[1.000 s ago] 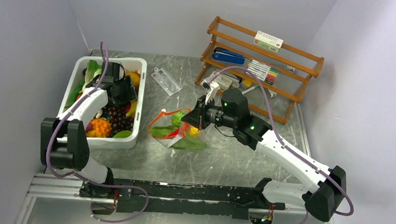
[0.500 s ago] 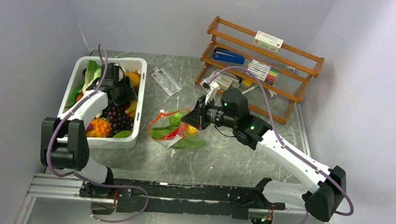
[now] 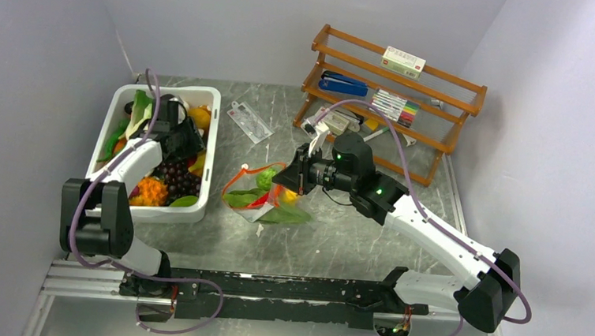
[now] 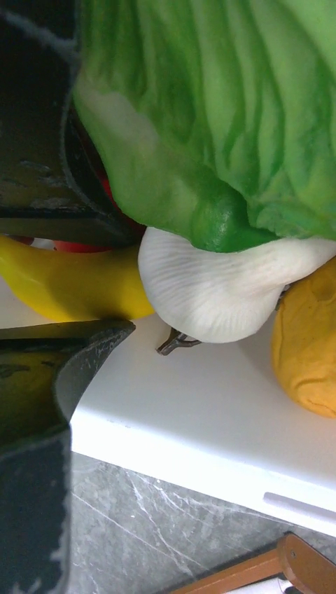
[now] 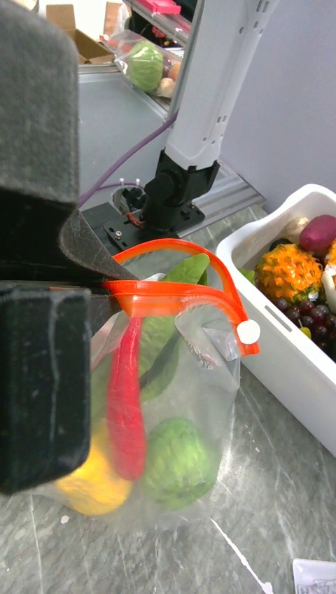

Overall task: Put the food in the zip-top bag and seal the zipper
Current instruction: Pick up the fake fruit from the bin.

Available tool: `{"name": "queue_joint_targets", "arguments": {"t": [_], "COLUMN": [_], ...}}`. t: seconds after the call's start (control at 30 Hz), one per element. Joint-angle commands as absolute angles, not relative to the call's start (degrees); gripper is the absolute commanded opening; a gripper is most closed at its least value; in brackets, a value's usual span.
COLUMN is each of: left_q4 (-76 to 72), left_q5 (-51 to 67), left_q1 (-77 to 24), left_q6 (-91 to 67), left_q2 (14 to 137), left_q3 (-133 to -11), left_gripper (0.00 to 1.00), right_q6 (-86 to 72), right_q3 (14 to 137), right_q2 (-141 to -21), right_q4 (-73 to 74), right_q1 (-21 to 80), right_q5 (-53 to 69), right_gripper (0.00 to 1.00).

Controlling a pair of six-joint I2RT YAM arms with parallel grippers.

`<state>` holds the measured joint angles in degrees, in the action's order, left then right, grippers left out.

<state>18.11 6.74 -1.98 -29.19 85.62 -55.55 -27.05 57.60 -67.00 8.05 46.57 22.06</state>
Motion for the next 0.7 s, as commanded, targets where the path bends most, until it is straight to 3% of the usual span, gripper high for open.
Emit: {"name": "queue_joint_targets", "arguments": {"t": [0.0,0.67], "left_q4": [21.1,32.7], "left_q5": [9.6,7.1], "left_q1": [-2.5,-2.4], "left_q6": [-29.6,-29.3], "left_q2": [83.3,65.7], "left_q3": [-54.4,-55.6], "left_gripper": [0.32,0.32], "right_q6": [-26.7,-27.5], "right_q3": [58.9,58.6], "right_q2": [-65.5,-66.3], "right_q4": [5.6,5.1], "right_q1": [46.2,46.3], "right_q5": [22.2,21.6], "right_gripper": [0.00,0.00]}}
